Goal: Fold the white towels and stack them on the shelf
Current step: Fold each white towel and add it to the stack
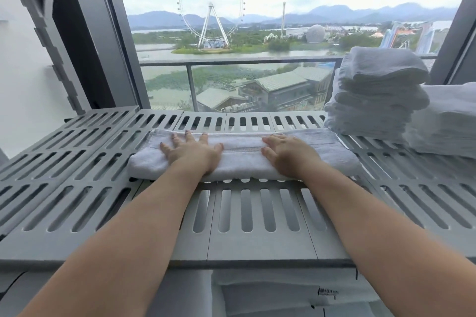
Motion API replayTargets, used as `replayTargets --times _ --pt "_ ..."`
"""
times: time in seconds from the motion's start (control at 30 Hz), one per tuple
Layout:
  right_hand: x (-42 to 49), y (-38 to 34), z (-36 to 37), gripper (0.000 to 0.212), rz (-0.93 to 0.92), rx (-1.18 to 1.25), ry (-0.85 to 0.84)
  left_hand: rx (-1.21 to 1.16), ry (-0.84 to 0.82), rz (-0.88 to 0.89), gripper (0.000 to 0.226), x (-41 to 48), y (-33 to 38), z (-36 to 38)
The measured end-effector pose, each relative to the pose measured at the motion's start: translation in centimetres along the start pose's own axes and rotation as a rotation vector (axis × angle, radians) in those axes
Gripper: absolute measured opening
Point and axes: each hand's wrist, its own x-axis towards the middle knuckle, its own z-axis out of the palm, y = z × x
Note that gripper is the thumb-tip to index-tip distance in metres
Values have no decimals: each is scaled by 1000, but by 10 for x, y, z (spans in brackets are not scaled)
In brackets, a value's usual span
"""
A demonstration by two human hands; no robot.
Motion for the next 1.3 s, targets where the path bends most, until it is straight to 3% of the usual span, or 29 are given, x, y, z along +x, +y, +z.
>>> replayTargets --times 0.1,0.17,0.23,0.4,0.57,0.73,0.87,1.07,1.2,1.3 --pt "-13 13 -7 34 24 146 172 71 182 152 54 -14 12 -4" --pt "-22 26 -13 28 93 108 337 -6 302 319 46 -27 28 -6" --pt "-31 41 -20 28 242 4 436 -108 312 446 47 -41 46 -5" --pt "-39 65 -19 36 483 39 361 -84 134 477 64 -50 62 15" --pt "-40 64 -14 62 678 -49 268 -100 135 470 67 -46 60 24" --pt "-46 68 -13 62 621 14 309 -55 140 452 67 -45 64 26" --pt "-52 71 -17 62 492 314 434 -55 144 450 67 -47 65 27" --pt "-48 69 -23 54 519 682 611 -79 170 453 67 -48 63 29" --pt "-41 73 -28 42 513 1373 422 -93 192 472 63 -50 62 30" --pt "-35 70 -34 39 418 1694 330 -285 286 482 49 -52 55 26"
